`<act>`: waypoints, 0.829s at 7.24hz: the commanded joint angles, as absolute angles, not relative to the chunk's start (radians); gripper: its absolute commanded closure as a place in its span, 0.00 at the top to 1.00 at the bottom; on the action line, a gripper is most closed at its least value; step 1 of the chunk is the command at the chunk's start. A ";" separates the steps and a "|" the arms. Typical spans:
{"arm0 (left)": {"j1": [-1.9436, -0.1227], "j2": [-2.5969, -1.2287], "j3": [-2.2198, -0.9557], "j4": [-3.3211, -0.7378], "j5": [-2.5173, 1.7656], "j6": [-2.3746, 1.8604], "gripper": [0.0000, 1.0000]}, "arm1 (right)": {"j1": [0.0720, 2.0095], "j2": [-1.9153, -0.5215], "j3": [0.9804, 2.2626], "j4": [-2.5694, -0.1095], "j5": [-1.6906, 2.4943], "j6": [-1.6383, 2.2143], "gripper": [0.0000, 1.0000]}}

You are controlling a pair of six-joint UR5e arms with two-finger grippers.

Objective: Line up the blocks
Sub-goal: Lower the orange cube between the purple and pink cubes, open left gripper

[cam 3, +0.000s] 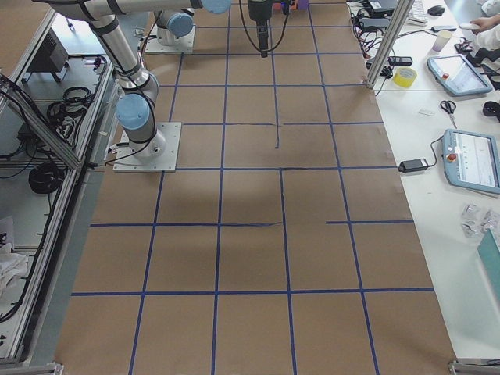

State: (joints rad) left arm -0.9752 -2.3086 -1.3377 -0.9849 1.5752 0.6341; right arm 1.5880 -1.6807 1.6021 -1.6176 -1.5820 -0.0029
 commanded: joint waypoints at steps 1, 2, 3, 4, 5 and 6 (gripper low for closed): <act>-0.974 -2.309 -1.333 -0.977 1.574 0.635 0.00 | 1.588 -1.683 1.603 -1.611 -1.580 -0.003 1.00; -0.974 -2.309 -1.335 -0.976 1.575 0.635 0.00 | 1.588 -1.680 1.612 -1.608 -1.591 -0.003 1.00; -0.973 -2.309 -1.338 -0.974 1.574 0.637 0.00 | 1.586 -1.680 1.614 -1.600 -1.592 -0.003 1.00; -0.971 -2.309 -1.345 -0.965 1.575 0.641 0.00 | 1.588 -1.680 1.612 -1.606 -1.588 -0.003 1.00; -0.957 -2.309 -1.347 -0.965 1.572 0.643 0.10 | 1.588 -1.680 1.612 -1.600 -1.592 -0.003 1.00; -0.956 -2.309 -1.347 -0.965 1.568 0.667 0.48 | 1.588 -1.681 1.612 -1.600 -1.589 -0.005 1.00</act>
State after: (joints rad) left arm -0.9618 -2.3086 -1.3452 -0.9662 1.5721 0.6472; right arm 1.5875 -1.6800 1.6122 -1.6016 -1.5904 -0.0034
